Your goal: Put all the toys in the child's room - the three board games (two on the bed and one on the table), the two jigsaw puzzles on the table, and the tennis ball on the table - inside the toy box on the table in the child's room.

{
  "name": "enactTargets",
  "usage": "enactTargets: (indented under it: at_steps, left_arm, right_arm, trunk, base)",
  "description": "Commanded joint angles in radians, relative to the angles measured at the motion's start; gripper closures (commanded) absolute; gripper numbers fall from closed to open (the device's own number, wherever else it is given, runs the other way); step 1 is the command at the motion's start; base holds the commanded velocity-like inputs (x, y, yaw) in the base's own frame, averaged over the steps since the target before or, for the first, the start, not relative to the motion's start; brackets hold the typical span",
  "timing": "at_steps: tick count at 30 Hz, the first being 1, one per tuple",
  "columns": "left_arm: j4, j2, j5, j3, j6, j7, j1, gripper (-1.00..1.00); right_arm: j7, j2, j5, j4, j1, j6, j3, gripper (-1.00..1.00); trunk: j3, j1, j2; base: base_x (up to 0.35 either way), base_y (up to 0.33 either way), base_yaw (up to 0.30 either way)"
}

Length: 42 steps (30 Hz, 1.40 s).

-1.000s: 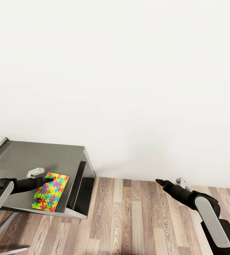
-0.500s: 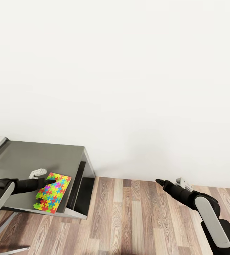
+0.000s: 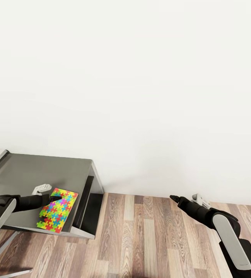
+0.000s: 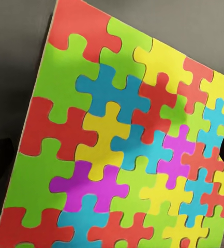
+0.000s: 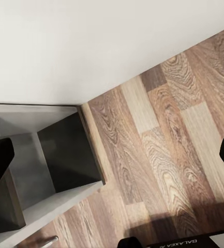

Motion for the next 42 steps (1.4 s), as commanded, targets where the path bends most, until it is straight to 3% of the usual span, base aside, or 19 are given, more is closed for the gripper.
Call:
enactTargets:
  at_steps: [1,16,35,42]
  left_arm:
    - [0.000,-0.065,0.000,-0.004,0.010,-0.001,0.001,-1.00]
    - [0.000,-0.072,0.000,-0.005,0.010,-0.053,0.001,-1.00]
    - [-0.002,-0.078,0.000,-0.004,0.010,-0.060,0.001,-1.00]
    - [-0.003,-0.078,-0.002,-0.006,0.009,-0.116,0.001,-1.00]
  right_arm:
    - [-0.010,0.000,-0.010,-0.001,-0.001,0.003,0.000,-1.00]
    - [-0.010,0.000,-0.010,-0.001,-0.001,0.003,0.000,-1.00]
    - [-0.010,0.000,-0.010,-0.001,-0.001,0.004,0.000,-1.00]
    - [-0.010,0.000,-0.010,-0.001,-0.001,0.004,0.000,-1.00]
  trunk:
    - [-0.002,0.001,-0.001]
    - [-0.002,0.001,-0.001]
    - [-0.002,0.001,-0.001]
    - [-0.002,0.001,-0.001]
  base:
    - [0.000,0.000,0.000]
    - [0.000,0.000,0.000]
    - [0.000,0.000,0.000]
    - [0.000,0.000,0.000]
